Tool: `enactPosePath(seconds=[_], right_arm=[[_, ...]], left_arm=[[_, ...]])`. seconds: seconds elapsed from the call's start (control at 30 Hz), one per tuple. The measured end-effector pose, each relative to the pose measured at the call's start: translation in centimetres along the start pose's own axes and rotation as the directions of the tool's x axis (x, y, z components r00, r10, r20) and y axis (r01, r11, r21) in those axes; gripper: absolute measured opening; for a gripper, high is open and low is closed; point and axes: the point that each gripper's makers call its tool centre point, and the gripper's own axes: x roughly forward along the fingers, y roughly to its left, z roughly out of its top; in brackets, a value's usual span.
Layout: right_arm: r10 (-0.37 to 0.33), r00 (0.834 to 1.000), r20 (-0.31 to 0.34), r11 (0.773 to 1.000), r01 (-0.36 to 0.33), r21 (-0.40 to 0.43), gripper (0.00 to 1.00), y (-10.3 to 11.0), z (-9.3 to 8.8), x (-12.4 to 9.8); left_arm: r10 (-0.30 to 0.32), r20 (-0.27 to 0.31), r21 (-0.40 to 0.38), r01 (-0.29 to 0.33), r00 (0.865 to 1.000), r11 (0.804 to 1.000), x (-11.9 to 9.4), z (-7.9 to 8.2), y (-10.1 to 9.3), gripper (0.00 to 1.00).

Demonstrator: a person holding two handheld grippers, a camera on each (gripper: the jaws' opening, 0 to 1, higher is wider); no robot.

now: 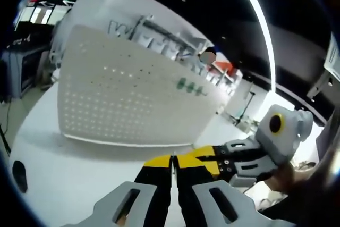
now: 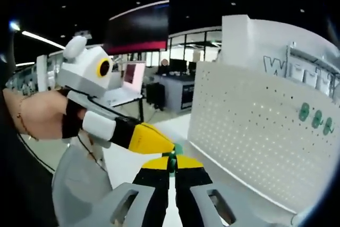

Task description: Insert the hook assembly into the mounting plate slot until the hook locks in place.

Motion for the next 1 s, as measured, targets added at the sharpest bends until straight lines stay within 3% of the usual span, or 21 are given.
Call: enactPosePath(seconds=[0.23,0.87,1.0], right_arm=[[0.015,1.000,0.005,0.999,-0.015,-0.038,0.00,0.23,-0.31,0.00],[0.015,1.000,0.015,1.000,-0.015,-0.022,0.00,0.11,-0.14,-0.15],[0.010,1.000,0.018,1.000,-0.009,-0.019,0.00,-0.13,-0.13,-0.29]], left_arm=[[-0.031,-0.003,0.132,0.031,1.000,0.991,-0.05,-0.19,-0.12,0.03],[-0.057,0.006,0.154,0.055,0.998,0.987,-0.34,0.09,-0.29,0.03],[-0.037,-0.013,0.181,0.039,0.999,0.983,-0.36,-0.21,0.03,0.10]])
